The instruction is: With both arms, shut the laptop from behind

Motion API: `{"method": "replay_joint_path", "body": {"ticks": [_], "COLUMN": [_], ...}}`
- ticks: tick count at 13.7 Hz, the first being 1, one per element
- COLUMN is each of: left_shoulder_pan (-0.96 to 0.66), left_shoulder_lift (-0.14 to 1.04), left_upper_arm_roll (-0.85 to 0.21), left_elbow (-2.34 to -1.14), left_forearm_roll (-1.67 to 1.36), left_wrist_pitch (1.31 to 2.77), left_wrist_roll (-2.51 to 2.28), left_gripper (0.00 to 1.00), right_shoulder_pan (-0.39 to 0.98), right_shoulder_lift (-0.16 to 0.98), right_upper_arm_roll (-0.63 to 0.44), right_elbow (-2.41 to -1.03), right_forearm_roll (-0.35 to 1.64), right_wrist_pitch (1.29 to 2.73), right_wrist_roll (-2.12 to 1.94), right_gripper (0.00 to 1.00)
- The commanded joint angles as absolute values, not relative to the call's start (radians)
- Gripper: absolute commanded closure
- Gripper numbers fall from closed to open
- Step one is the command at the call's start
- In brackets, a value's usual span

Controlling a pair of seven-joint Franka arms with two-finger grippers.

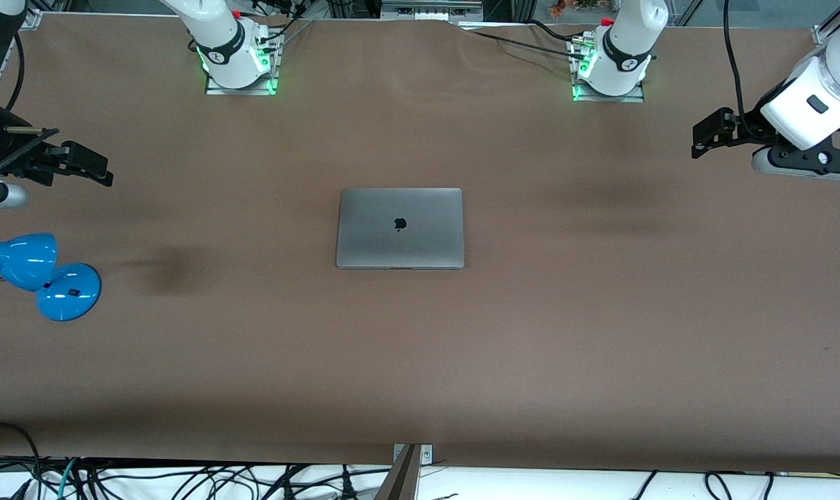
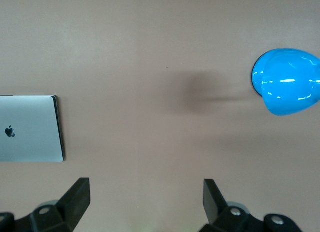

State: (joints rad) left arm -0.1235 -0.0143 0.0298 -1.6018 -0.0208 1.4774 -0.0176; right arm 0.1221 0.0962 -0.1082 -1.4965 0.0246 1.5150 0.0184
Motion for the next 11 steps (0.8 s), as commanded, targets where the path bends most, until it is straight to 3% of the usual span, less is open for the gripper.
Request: {"method": "replay_joint_path", "body": {"ticks": [1,11], "left_shoulder_pan": [-0.117,-0.118], "left_shoulder_lift": [-0.025,0.001], "left_upper_arm_roll": [0.026,0.029], "left_elbow": [-1.598,-1.588], "left_forearm_roll": [-0.017,-0.017], "left_wrist_pitch": [1.468,1.462], "left_wrist_roll": [0.000,-0.006], "left_gripper": [0.00,0.00], "right_shoulder_pan": [0.117,0.117], "right_shoulder_lift": [0.058,0.064], "right_upper_arm_roll": [-0.097,-0.086], "right_elbow": [-1.529,-1.536], "right_forearm_roll": [0.008,0.008], "right_wrist_pitch": [1.509,1.512], "right_wrist_roll": [0.026,0.029], "right_gripper": [0.00,0.00]}}
